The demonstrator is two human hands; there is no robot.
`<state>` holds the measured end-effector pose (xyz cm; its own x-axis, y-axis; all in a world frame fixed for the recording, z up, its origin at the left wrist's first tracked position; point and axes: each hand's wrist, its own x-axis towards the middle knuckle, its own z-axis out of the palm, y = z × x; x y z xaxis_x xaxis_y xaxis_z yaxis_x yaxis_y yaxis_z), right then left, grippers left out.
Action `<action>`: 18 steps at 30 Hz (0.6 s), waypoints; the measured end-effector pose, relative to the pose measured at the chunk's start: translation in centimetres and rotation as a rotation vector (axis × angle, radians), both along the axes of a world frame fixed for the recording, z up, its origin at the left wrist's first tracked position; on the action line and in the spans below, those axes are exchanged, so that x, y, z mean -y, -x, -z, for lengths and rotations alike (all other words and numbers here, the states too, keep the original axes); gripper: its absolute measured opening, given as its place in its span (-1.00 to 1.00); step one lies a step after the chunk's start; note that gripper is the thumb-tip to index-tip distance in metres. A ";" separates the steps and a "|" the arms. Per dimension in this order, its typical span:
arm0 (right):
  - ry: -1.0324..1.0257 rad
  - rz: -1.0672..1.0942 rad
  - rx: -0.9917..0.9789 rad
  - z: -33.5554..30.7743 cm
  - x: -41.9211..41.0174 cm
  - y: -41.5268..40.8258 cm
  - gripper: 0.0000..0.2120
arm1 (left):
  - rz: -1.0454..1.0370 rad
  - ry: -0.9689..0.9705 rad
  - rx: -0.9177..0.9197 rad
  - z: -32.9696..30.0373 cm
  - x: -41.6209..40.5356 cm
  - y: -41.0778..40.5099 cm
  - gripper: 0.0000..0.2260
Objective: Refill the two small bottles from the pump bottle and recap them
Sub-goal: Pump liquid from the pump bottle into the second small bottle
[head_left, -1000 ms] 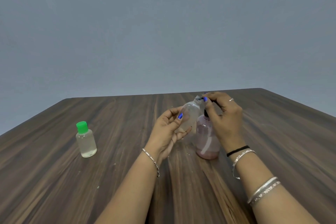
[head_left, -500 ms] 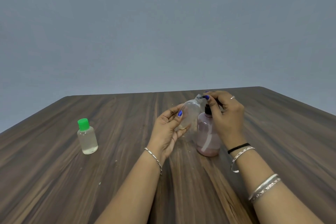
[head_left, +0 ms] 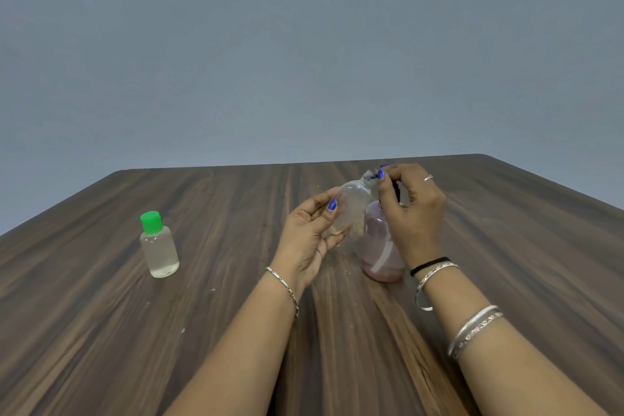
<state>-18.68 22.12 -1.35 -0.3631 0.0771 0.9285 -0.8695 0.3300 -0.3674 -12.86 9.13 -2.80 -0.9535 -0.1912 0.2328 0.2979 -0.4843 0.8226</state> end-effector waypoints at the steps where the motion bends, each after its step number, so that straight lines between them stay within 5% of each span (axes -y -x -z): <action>1: -0.007 -0.002 0.004 0.1 0.0 0.0 -0.79 | -0.001 -0.004 0.005 0.0 0.0 0.0 -0.84; 18: 0.015 -0.009 0.001 0.0 0.2 -0.1 -0.80 | 0.019 -0.043 0.023 0.3 0.0 0.2 -0.82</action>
<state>-18.57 21.92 -1.36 -0.3647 0.0875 0.9270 -0.8722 0.3165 -0.3730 -13.05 9.10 -3.11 -0.9620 -0.1824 0.2030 0.2699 -0.5249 0.8072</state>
